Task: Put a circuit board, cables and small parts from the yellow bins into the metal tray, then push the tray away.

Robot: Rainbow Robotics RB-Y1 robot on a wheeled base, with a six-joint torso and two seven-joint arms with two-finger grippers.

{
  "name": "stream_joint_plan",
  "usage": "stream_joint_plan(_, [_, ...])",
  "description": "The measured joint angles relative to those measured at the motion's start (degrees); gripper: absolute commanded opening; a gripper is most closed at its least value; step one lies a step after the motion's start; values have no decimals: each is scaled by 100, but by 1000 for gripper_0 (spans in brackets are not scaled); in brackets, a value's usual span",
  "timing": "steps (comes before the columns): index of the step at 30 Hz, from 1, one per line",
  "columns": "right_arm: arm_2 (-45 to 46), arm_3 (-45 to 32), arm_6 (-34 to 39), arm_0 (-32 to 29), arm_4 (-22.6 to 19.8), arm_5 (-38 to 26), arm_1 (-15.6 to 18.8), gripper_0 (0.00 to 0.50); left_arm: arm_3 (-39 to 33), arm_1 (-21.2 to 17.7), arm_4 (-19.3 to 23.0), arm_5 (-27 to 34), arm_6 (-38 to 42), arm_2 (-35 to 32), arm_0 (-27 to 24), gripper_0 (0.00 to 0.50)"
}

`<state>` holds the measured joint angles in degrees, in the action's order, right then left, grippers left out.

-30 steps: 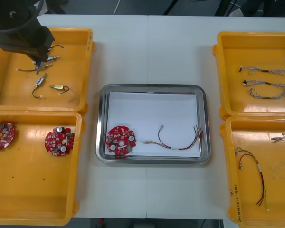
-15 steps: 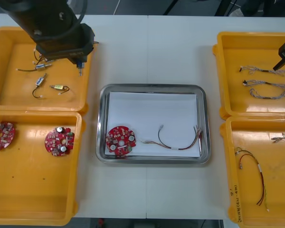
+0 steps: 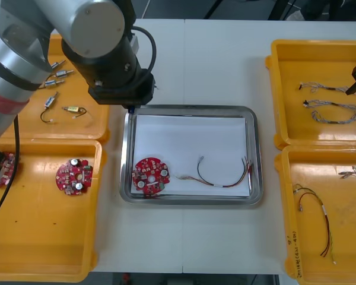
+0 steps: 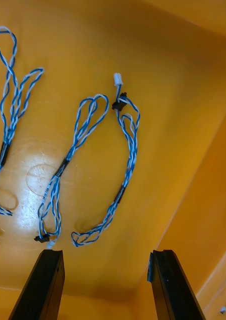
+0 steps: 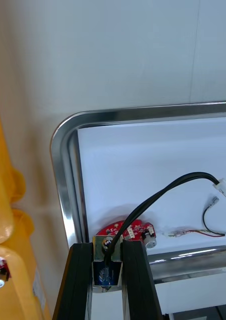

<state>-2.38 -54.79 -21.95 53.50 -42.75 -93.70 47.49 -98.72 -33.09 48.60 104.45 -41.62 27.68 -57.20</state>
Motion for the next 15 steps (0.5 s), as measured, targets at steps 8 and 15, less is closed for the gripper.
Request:
stream_joint_plan(8, [0,426,158,12,99,535,-162,500,0,15,-175,-453,451,597,216,0])
stream_joint_plan(15, [0,792,170,21,168,908,-353,500,6,99,-315,-684,659,765,318,0])
